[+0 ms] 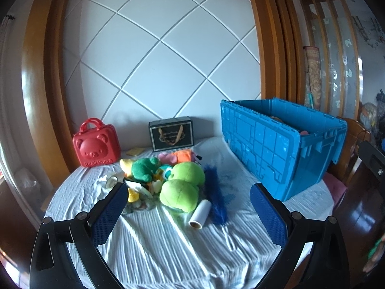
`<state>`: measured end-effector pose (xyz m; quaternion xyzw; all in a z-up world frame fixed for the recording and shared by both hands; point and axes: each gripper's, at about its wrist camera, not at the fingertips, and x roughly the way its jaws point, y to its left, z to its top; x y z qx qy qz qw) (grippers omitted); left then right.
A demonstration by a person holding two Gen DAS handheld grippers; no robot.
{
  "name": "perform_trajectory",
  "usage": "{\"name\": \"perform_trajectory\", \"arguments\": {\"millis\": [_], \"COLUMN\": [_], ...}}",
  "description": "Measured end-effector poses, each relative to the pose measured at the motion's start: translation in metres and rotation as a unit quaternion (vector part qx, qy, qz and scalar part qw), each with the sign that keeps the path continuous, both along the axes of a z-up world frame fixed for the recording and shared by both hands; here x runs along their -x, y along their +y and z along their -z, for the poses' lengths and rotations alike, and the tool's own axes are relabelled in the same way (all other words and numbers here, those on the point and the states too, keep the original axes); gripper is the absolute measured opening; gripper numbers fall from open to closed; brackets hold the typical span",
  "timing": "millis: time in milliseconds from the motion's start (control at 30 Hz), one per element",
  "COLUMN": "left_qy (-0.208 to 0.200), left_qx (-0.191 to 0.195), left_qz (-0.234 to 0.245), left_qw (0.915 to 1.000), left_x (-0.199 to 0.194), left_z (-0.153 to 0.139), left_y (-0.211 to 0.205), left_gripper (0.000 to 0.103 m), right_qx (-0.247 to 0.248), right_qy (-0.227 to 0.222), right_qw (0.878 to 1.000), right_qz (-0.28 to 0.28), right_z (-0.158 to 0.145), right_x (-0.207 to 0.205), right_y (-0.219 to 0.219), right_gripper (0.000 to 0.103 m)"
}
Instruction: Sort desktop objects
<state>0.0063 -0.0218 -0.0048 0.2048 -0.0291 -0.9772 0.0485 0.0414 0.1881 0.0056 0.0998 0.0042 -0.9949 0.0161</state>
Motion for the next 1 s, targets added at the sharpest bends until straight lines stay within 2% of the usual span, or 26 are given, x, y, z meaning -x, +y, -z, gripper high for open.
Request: {"name": "perform_trajectory", "arguments": {"millis": [433, 1000], "left_qy": [0.022, 0.032], "left_qx": [-0.009, 0.001], "left_qz": [-0.090, -0.086], "left_qw": [0.9956, 0.9958], "left_x": [-0.044, -0.059], "left_z": [-0.015, -0.019], "left_y": [-0.068, -0.064], "left_gripper": [0.102, 0.102], "right_qx": [-0.006, -0.006], "right_qy": [0.011, 0.015], "right_qw": [0.997, 0.997], "right_qz": [-0.073, -0.078], "right_z": [-0.003, -0.007], "right_x": [-0.013, -0.025], "right_y": [-0.055, -0.059], "right_gripper": [0.103, 0.103]}}
